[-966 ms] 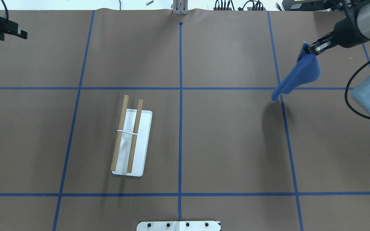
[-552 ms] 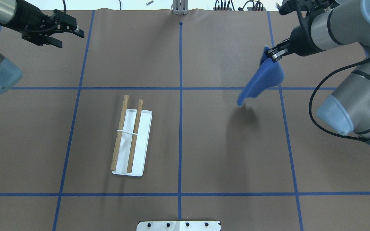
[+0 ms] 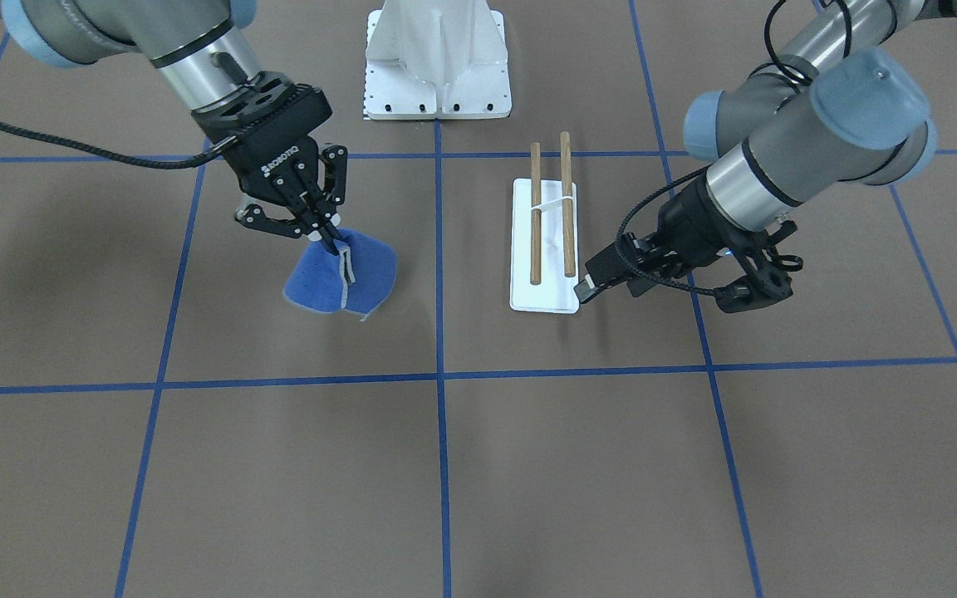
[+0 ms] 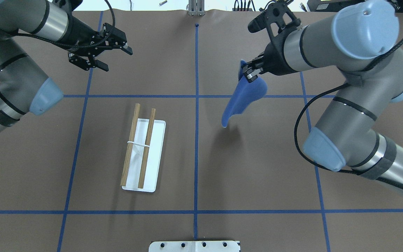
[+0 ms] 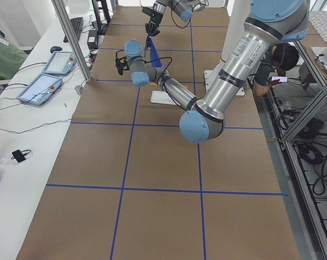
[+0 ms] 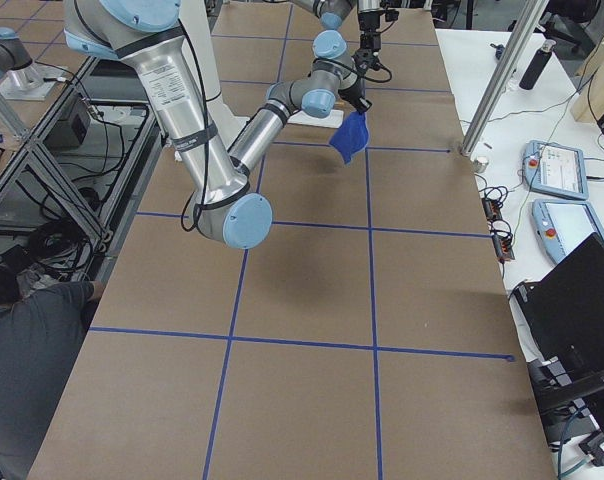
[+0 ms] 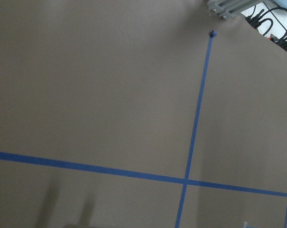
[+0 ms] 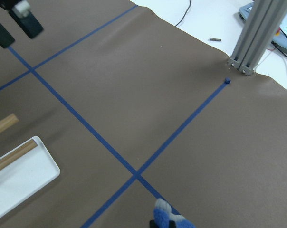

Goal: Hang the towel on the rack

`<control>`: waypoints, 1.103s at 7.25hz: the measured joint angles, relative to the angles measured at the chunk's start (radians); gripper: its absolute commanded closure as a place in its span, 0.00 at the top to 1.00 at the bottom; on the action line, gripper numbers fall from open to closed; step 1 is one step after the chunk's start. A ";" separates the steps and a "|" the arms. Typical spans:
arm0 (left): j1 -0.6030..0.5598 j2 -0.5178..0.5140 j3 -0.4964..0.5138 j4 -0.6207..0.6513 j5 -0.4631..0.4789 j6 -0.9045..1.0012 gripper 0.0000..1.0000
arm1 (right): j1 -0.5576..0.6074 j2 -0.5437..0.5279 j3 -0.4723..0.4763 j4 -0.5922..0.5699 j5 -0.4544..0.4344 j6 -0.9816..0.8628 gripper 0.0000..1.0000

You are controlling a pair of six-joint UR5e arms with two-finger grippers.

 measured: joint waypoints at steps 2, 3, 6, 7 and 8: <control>0.042 -0.052 0.006 0.001 0.000 -0.219 0.98 | -0.082 0.046 0.001 -0.001 -0.091 0.001 0.00; 0.056 -0.077 0.016 0.001 0.000 -0.284 0.98 | -0.122 0.065 0.000 -0.001 -0.132 0.003 0.00; 0.091 -0.127 0.033 -0.003 0.000 -0.401 0.91 | -0.212 0.100 -0.004 -0.001 -0.235 0.012 0.00; 0.105 -0.133 0.034 -0.011 0.002 -0.414 0.78 | -0.221 0.105 -0.005 -0.001 -0.242 0.018 0.00; 0.124 -0.133 0.035 -0.025 0.006 -0.419 0.70 | -0.225 0.111 -0.005 -0.001 -0.248 0.025 0.00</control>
